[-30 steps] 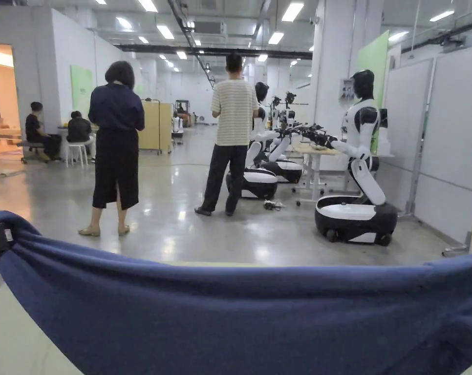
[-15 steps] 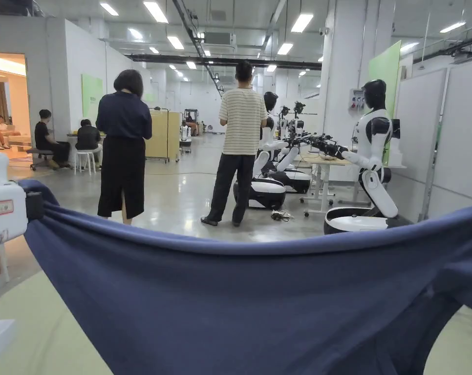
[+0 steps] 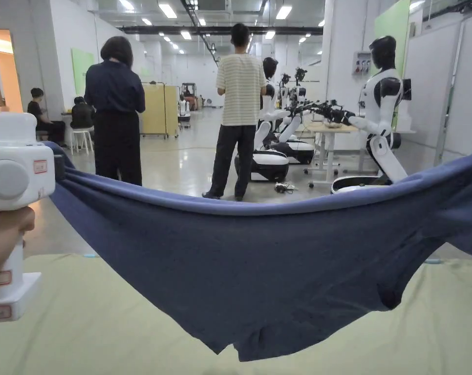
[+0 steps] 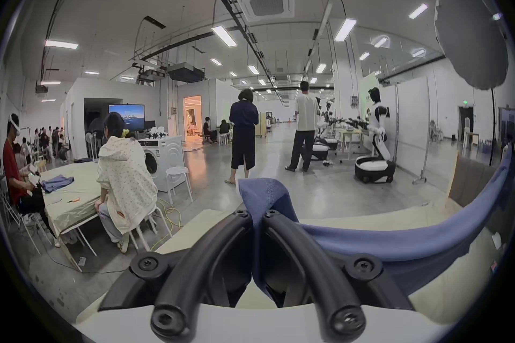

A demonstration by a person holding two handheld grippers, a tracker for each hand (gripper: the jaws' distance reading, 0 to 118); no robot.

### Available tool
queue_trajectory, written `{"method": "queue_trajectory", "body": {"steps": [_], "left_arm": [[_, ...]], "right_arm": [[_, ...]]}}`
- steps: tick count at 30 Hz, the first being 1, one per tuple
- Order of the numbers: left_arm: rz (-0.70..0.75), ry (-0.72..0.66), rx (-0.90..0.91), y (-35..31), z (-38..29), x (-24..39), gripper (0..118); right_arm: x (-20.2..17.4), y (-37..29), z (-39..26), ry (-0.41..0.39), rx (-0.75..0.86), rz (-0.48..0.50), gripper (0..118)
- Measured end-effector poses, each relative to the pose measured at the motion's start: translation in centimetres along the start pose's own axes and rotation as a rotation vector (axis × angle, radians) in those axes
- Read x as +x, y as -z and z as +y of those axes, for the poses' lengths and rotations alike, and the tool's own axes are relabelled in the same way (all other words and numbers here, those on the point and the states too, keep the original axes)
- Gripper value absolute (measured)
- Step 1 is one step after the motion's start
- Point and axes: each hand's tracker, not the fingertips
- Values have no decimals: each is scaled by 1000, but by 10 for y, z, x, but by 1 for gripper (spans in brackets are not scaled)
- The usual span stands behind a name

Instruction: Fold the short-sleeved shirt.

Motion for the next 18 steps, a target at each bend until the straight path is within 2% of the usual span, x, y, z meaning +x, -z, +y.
{"method": "queue_trajectory", "body": {"steps": [3,8,13,18], "left_arm": [[-27,-15,-54,13,-40,14,2],[-50,1,-165,24,-120,27,2],[-68,-18,-261,12,-194,32,2],[-101,29,-308,-11,-256,28,2]], "right_arm": [[-7,17,-43,50,-69,21,4],[-11,30,-124,63,-167,38,4],[-8,14,-206,61,-246,59,4],[-4,-23,-271,17,-293,86,4]]}}
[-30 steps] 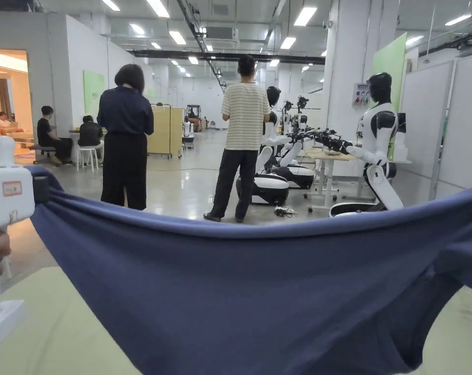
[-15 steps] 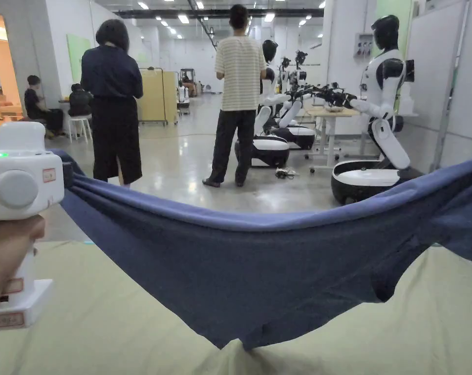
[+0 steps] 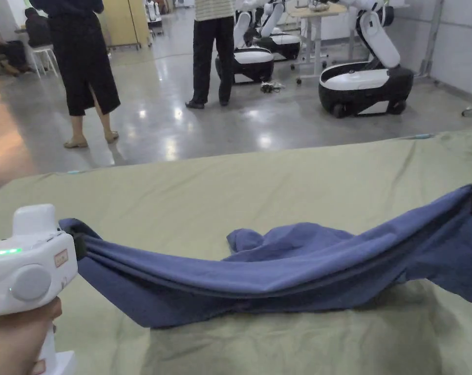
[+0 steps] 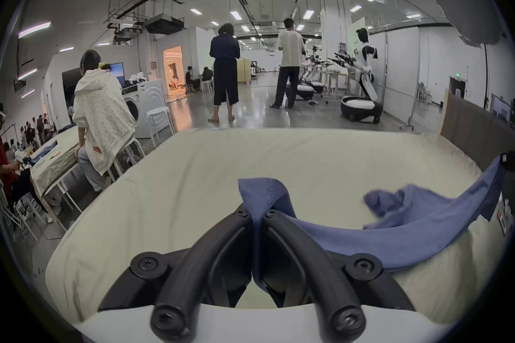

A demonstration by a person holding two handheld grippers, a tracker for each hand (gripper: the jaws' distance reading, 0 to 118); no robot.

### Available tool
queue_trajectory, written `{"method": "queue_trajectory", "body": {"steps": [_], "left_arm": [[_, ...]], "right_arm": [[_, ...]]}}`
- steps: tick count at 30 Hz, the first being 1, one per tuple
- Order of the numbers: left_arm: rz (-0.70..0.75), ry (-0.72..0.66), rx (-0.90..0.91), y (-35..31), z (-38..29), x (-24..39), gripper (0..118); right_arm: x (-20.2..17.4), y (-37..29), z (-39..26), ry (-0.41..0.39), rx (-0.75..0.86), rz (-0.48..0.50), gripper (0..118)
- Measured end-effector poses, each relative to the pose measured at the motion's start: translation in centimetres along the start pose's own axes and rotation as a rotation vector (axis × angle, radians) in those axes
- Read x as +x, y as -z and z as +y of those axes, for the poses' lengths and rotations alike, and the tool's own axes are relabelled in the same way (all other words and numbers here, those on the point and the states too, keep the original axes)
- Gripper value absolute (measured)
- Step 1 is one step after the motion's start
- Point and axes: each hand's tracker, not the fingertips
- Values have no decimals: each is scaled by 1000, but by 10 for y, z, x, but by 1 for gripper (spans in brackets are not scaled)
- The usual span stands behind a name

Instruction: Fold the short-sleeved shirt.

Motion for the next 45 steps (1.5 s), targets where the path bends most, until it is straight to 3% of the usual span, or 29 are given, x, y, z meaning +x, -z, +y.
{"method": "queue_trajectory", "body": {"steps": [4,10,13,23,27,32,33,35,36,37,38,39,41,43,45], "left_arm": [[-19,-14,-51,-14,-41,-9,2],[-29,-47,-89,-70,-73,-31,2],[-39,-18,-76,-104,-80,-44,2],[-81,-41,-162,-186,-119,-99,2],[-102,-50,-232,-204,-143,-107,2],[-97,-14,-321,-199,-172,-99,3],[-72,5,-334,-195,-178,-97,3],[-54,10,-347,-200,-184,-85,16],[-48,-7,-365,-197,-187,-86,47],[-34,-44,-395,-195,-190,-86,77],[-26,-73,-397,-201,-193,-86,101],[-37,-92,-388,-208,-191,-87,112],[-62,-107,-280,-228,-180,-87,112],[-28,-81,-214,-245,-163,-88,112],[-27,-70,-172,-269,-136,-80,111]], "right_arm": [[6,-25,-49,-8,-30,-2,4],[23,-74,-88,44,-68,23,4],[24,-111,-93,-8,-69,42,4],[60,-211,-116,-21,-114,157,4],[67,-227,-151,-76,-196,157,4],[75,-216,-177,-55,-286,134,4],[73,-214,-179,-81,-303,112,4],[71,-200,-191,-120,-354,98,4],[66,-204,-187,-100,-381,97,14],[67,-202,-189,-64,-404,95,39],[67,-201,-189,-41,-421,77,84],[67,-203,-188,-38,-422,64,117],[60,-217,-182,-51,-324,122,117],[42,-233,-164,-149,-218,128,117],[25,-250,-145,-185,-105,152,115]]}}
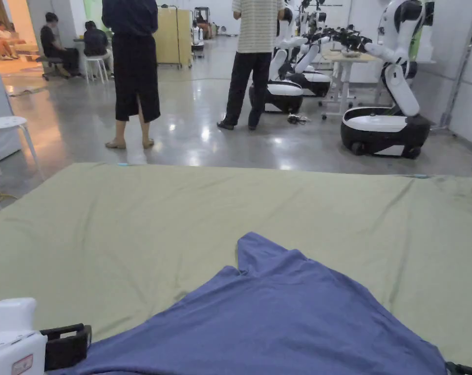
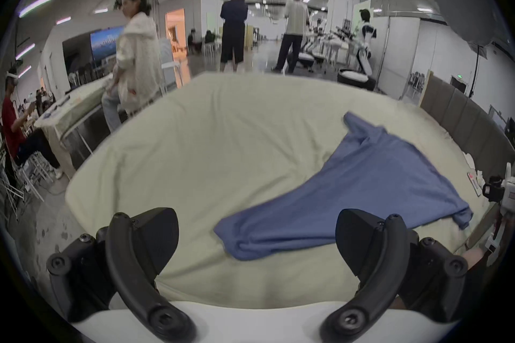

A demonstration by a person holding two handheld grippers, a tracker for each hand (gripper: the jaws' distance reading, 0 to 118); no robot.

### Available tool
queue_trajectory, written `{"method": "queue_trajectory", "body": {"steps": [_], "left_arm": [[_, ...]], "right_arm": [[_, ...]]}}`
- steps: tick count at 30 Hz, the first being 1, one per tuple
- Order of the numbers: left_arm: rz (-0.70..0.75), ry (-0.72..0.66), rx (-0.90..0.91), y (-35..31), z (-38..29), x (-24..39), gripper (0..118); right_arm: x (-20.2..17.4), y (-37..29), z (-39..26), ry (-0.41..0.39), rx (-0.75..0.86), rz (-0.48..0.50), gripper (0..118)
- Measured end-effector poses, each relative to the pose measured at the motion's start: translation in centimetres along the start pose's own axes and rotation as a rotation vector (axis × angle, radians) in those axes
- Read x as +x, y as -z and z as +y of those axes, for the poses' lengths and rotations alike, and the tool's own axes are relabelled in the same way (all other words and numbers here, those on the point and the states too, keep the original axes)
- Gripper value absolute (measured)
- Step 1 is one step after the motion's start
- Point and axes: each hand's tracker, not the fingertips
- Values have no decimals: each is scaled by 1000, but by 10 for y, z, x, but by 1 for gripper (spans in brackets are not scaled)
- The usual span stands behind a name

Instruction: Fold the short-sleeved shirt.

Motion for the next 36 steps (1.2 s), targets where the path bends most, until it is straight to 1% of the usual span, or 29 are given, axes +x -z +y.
{"method": "queue_trajectory", "body": {"steps": [2,3,4,5,6,7,8,9,10,11,12,14,15,16,17,18,19,20,21,22,23,28,30,31,32,33,34,35,36], "left_arm": [[-37,-9,131,-39,15,10,111],[-32,-10,193,-56,20,16,111],[-36,-9,234,-70,23,22,110],[-43,3,264,-86,23,26,103],[-35,15,292,-98,22,30,69],[-16,3,309,-106,19,35,27],[8,-35,308,-110,13,37,0],[10,-70,318,-115,8,34,0],[-17,-76,294,-116,2,31,0],[2,-87,242,-113,-4,31,0],[24,-120,226,-107,-11,28,0],[43,-186,144,-75,-27,16,0],[52,-233,102,-62,-30,10,0],[48,-276,77,-46,-33,2,0],[64,-303,54,-23,-37,-3,0],[87,-299,2,-3,-37,-8,0],[93,-290,-75,19,-36,-12,15],[100,-296,-115,36,-38,-15,48],[98,-303,-134,55,-41,-13,94],[93,-319,-152,72,-44,-15,110],[86,-331,-168,88,-47,-16,111],[113,-331,-206,135,-55,-21,108],[158,-313,-262,145,-64,-17,94],[157,-311,-288,146,-68,-15,94],[202,-275,-252,140,-70,-10,91],[203,-242,-190,133,-73,-6,83],[191,-236,-165,128,-72,-3,60],[163,-249,-146,122,-71,-3,24],[64,-302,-139,120,-70,-1,0]], "right_arm": [[-21,-18,24,-9,93,95,114],[-38,-35,43,-24,132,120,110],[-53,-43,54,-37,167,114,100],[-68,-49,65,-56,206,112,80],[-81,-54,73,-58,243,130,42],[-92,-55,79,-30,277,161,17],[-103,-59,85,-1,298,193,9],[-113,-62,91,16,301,251,8],[-125,-64,97,20,301,306,7],[-136,-64,102,7,305,331,2],[-148,-65,105,-7,320,340,1],[-168,-64,109,-49,323,398,1],[-171,-53,104,-62,317,421,1],[-178,-50,104,-69,308,444,1],[-184,-48,105,-59,288,469,1],[-190,-45,105,-57,273,490,1],[-194,-40,102,-70,271,488,1],[-199,-37,101,-87,267,486,1],[-201,-35,100,-100,260,490,1],[-203,-31,99,-102,249,499,1],[-204,-25,96,-102,235,505,1],[-203,-8,91,-109,189,494,1],[-203,2,91,-120,182,482,1],[-203,8,90,-117,176,470,1],[-202,15,90,-109,171,461,1],[-201,22,90,-102,166,458,1],[-199,30,90,-93,156,454,1],[-199,40,89,-82,141,453,1],[-198,51,89,-71,123,449,1]]}}
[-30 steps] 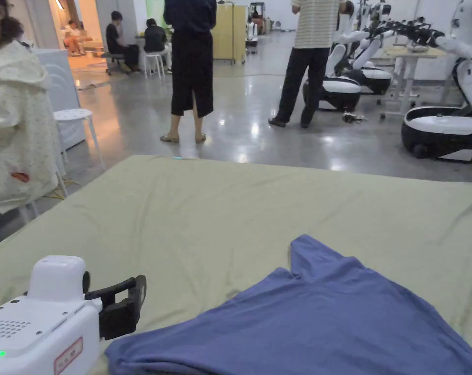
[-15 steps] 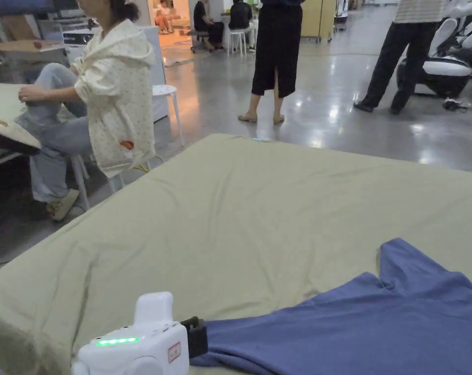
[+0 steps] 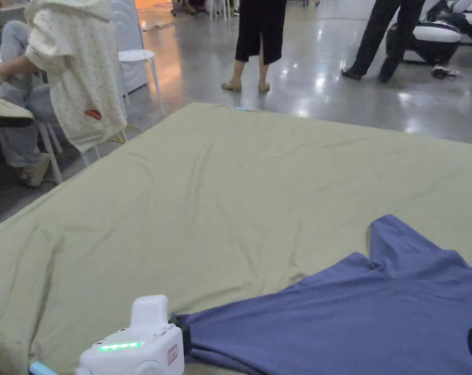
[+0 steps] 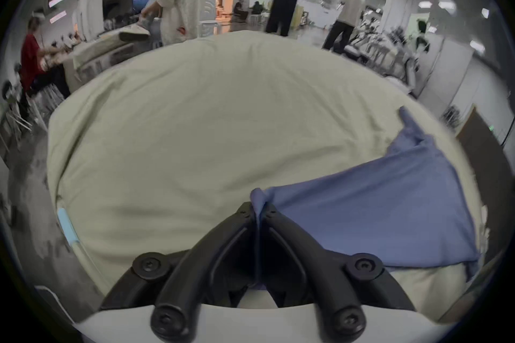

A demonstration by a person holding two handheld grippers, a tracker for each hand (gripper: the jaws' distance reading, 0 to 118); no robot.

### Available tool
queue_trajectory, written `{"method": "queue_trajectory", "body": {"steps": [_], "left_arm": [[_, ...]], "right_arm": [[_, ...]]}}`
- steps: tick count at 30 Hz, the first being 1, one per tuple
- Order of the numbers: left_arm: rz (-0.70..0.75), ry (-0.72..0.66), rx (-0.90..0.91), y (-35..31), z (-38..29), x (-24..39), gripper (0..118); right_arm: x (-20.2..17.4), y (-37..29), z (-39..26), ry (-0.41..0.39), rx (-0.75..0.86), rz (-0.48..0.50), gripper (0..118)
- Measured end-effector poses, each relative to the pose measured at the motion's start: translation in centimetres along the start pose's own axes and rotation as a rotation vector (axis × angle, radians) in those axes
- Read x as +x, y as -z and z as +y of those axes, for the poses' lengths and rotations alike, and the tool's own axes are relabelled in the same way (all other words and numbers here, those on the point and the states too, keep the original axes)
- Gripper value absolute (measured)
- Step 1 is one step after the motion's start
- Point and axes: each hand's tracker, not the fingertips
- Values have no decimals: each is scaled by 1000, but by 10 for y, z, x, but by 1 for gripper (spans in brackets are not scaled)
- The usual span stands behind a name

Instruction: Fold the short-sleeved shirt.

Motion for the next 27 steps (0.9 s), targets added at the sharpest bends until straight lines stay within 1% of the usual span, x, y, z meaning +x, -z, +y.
{"method": "queue_trajectory", "body": {"steps": [1,3,4,8,9,10,11,12,13,15,17,18,19,20,21,22,23,24,25,26,27], "left_arm": [[50,-8,-2,-5,1,4,0],[4,14,2,-12,3,10,0],[8,19,18,-17,4,13,0],[-25,6,97,-36,12,14,0],[-26,4,110,-41,13,13,0],[-28,12,119,-45,14,14,0],[-28,20,123,-46,15,16,0],[-30,23,127,-48,16,17,0],[-33,21,128,-48,16,18,0],[-40,18,125,-46,16,19,0],[-35,20,122,-42,15,21,0],[-36,25,118,-40,14,21,0],[-35,30,107,-37,14,23,0],[-34,33,99,-36,14,24,0],[-38,36,86,-34,14,25,0],[-51,37,74,-32,15,26,0],[-51,40,74,-32,15,28,0],[-52,54,77,-32,16,30,0],[-53,68,81,-34,16,34,0],[-61,70,83,-35,17,36,0],[-70,68,85,-36,18,37,0]], "right_arm": [[6,9,-2,2,-11,-9,1],[20,32,-6,-5,-43,-32,1],[30,45,-7,-13,-52,-50,1],[84,112,6,-21,-120,-88,2],[99,134,11,-2,-136,-107,20],[115,158,16,18,-166,-107,48],[130,186,23,49,-236,-93,85],[143,211,26,65,-286,-89,116],[154,237,28,85,-335,-100,118],[172,275,27,107,-325,-111,115],[183,308,23,155,-372,-131,115],[188,321,20,165,-389,-115,115],[185,331,20,166,-420,-98,115],[184,338,15,148,-442,-106,115],[183,346,7,122,-482,-127,112],[182,353,-5,109,-560,-154,112],[183,360,-13,125,-594,-160,108],[181,348,-9,132,-450,-160,97],[180,342,-7,126,-459,-142,97],[179,339,-7,131,-461,-138,93],[171,324,-2,112,-443,-154,85]]}}
